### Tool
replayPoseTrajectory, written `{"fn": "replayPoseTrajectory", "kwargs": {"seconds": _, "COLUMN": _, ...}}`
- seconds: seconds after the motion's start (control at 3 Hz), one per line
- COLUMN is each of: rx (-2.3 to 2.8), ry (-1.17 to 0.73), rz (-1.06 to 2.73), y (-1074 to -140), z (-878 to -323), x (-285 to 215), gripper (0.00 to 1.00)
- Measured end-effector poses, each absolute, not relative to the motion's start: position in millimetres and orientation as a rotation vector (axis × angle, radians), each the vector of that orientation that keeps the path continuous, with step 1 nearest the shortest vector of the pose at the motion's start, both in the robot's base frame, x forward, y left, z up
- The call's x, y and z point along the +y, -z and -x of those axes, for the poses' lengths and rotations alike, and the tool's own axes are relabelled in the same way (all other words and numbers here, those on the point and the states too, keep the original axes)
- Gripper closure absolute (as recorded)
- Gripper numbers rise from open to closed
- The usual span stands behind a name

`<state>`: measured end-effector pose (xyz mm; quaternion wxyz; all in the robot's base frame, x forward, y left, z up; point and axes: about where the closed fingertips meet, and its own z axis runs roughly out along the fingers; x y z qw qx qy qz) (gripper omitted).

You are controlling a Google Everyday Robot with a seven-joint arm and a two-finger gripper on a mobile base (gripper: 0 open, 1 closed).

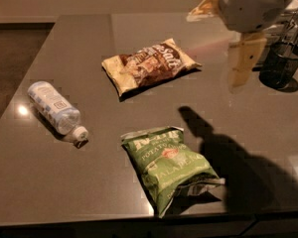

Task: Place blue plastic bottle upright

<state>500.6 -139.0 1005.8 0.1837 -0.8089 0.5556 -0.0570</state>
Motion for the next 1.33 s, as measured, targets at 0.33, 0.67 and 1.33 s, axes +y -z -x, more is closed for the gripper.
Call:
{"fn": "replayPoseTrajectory", "kwargs": {"seconds": 0.33, "rx": 1.317, "ry": 0.193, "rz": 2.412, "y": -1002, "z": -503, "x": -117, "gripper": 0.00}}
{"fn": "replayPoseTrajectory", "kwargs": {"seconds": 0.67, "rx": 1.052, "ry": 0.223, "rz": 2.507, "y": -998, "z": -491, "x": -96, "gripper": 0.00}}
{"fn": "replayPoseTrajectory", "kwargs": {"seconds": 1.33, "rx": 0.644, "ry": 0.263, "rz": 2.650, "y": -994, "z": -471, "x": -79, "gripper": 0.00}}
